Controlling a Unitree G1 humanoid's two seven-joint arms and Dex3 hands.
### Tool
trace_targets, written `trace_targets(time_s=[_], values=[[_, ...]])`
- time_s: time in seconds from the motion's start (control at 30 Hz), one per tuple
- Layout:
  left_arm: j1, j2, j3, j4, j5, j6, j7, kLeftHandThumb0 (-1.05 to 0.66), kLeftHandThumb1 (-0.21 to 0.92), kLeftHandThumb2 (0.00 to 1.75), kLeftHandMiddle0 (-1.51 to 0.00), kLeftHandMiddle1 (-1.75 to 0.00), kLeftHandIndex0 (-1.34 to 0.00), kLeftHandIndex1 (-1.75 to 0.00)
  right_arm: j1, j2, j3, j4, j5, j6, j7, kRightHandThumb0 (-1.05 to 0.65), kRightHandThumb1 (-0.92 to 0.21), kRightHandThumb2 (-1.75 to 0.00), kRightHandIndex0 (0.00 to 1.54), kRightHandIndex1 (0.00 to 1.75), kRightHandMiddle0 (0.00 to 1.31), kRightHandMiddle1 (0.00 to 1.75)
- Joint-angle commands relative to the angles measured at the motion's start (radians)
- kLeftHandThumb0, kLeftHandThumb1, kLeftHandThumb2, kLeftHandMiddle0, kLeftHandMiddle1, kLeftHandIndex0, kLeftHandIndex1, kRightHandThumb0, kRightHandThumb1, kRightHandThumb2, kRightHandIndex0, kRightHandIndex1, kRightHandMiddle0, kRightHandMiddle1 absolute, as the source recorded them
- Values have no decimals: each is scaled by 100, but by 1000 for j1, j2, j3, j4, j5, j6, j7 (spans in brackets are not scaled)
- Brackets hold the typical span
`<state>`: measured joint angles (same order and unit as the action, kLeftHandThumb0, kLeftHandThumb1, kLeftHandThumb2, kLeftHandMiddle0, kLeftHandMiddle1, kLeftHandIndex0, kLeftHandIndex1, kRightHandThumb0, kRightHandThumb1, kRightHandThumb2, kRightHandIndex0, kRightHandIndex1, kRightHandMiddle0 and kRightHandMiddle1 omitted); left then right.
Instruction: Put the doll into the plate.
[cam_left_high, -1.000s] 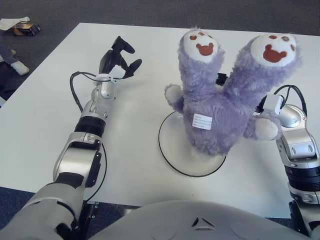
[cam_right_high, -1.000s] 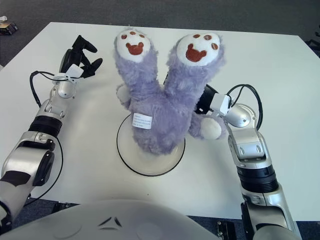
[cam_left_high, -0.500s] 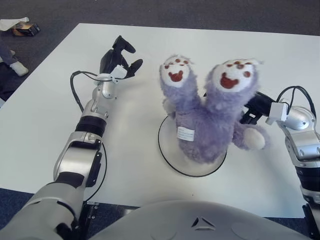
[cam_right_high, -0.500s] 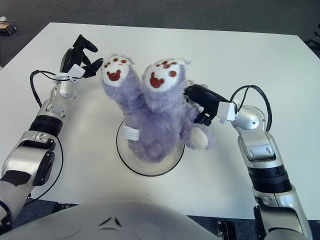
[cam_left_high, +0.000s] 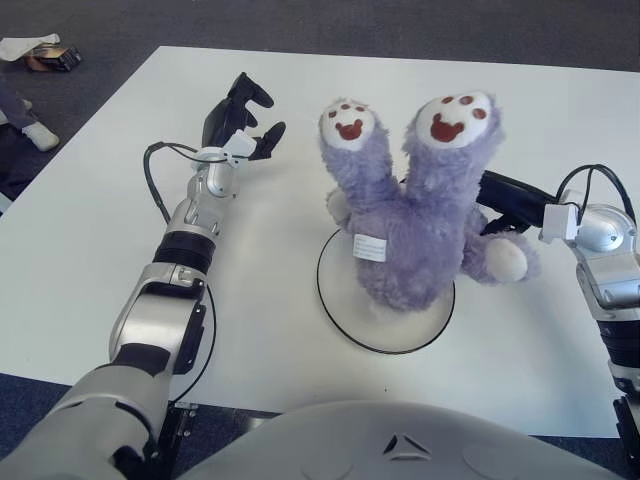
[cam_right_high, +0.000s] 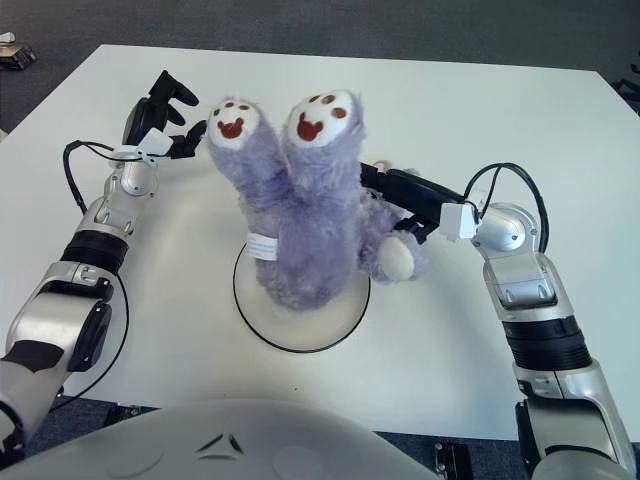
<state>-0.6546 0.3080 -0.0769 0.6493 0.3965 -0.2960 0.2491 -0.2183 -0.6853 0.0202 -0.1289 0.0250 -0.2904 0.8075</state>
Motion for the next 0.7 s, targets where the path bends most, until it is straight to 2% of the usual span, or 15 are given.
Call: trace_targets(time_s=[0.0,0.3,0.67], values=[[-4,-1,-1,-15,-4,13,-2,-1,57,103,-32,-175,-31,-175,-6,-16,2,28,-17,-30,-3,-98,-87,-20,6,18,0,52],[2,-2,-4,-25,-2,18,2,-1,57,102,-32,-175,-30,-175,-10,-6,-2,57,-29,-80,-29,-99,-87,-19,10,17,0,63],[4,0,-7,-26,4,22,6,-1,57,102,-32,-175,-30,-175,-12,-11,-13,63,2,-65,-35,-98,-87,-17,16,19,0,78]])
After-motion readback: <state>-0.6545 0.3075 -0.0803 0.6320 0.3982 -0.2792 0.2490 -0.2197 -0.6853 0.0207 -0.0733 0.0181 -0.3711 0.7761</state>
